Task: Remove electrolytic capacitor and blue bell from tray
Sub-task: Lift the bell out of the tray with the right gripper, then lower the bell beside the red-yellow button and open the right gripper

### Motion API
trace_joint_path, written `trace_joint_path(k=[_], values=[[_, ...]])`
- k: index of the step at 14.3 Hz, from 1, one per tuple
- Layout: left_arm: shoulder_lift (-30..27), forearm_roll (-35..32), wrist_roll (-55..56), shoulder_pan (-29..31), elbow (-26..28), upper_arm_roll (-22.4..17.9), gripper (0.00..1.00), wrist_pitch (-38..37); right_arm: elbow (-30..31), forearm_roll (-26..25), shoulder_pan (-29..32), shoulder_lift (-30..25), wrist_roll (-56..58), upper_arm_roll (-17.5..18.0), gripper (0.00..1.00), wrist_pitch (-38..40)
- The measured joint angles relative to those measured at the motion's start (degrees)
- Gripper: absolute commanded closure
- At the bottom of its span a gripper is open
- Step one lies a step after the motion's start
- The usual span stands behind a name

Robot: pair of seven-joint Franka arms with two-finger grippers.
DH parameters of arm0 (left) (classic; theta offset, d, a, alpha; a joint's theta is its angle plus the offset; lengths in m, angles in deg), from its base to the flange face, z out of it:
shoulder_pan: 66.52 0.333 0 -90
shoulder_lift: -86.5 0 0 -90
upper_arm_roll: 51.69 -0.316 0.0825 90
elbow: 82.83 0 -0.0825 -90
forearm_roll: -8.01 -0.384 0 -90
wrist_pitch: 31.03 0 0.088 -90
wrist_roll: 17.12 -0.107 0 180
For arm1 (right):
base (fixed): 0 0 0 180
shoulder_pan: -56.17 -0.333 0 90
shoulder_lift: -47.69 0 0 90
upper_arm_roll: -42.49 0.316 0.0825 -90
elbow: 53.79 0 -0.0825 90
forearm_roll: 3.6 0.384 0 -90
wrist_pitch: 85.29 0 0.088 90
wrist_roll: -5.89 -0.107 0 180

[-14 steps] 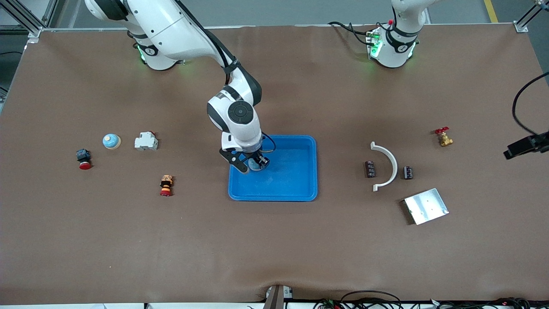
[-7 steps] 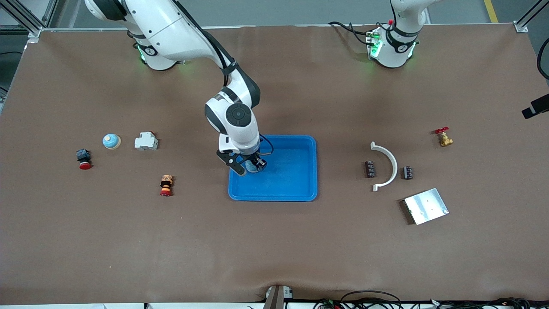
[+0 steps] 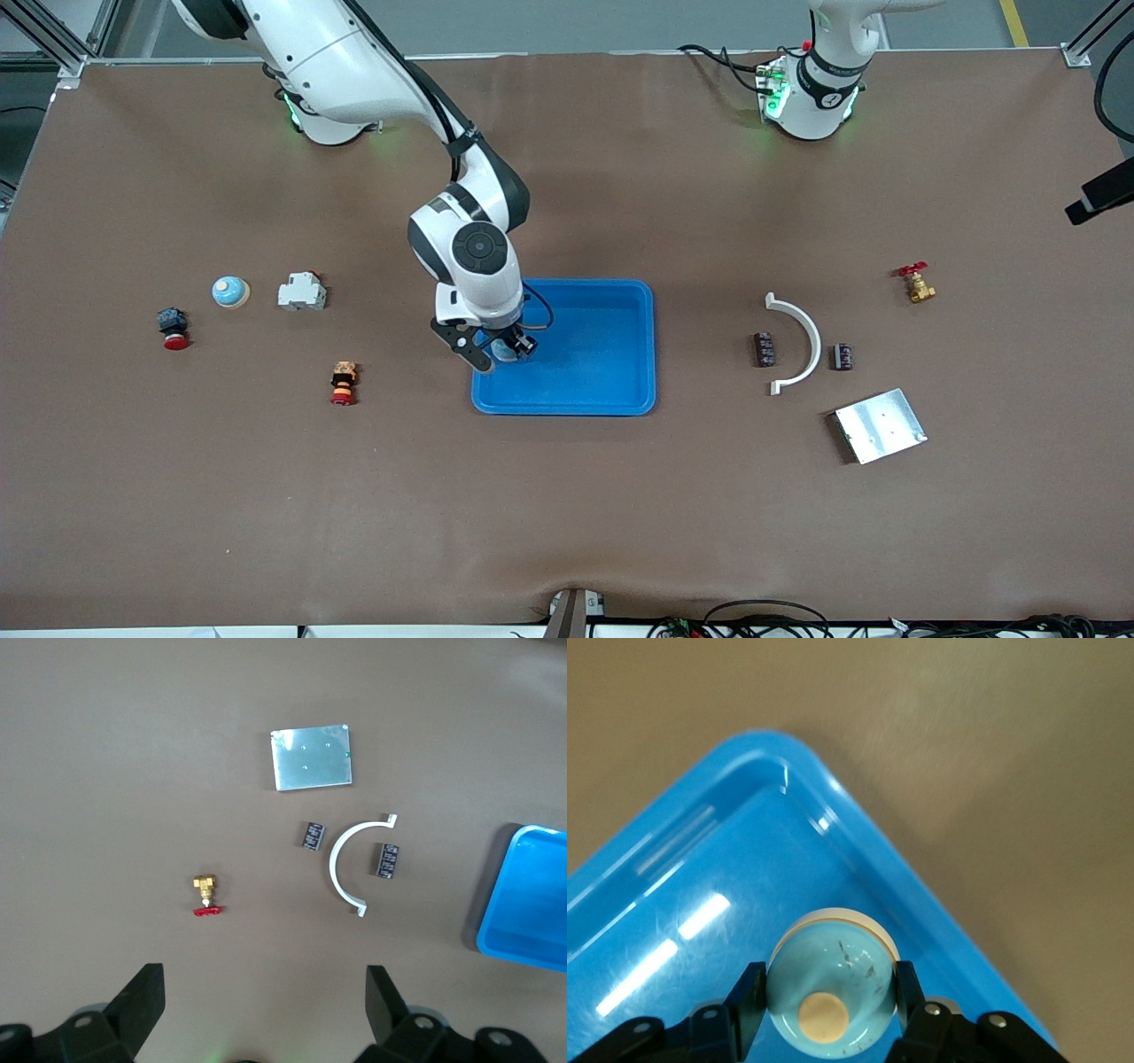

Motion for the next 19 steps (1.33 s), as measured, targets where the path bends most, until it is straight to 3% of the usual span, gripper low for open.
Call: trace_joint_path(k=[6,9,13,19], values=[[1.7,-1.9,1.4,-4.6,3.7,3.1,0.0,0.4,0.0,0.0,3.5,-2.7,5.2,0.2,1.0,3.6],[1.9,-1.3,1.4,-4.5,3.9,2.1,0.0,1.6,0.4,0.2,5.3,-4.2,8.8,0.3,1.0,4.6],[1.8,-0.8,0.9,-4.4,4.0,-0.1,0.0,1.7,0.6,5.7,9.7,-8.2,19.8,0.3,1.0,10.3],[2.1,-0.8,1.0,-4.2,4.1,-0.1,0.0,1.7,1.0,6.8,18.2,-14.2,34.4,0.3,1.0,16.4]])
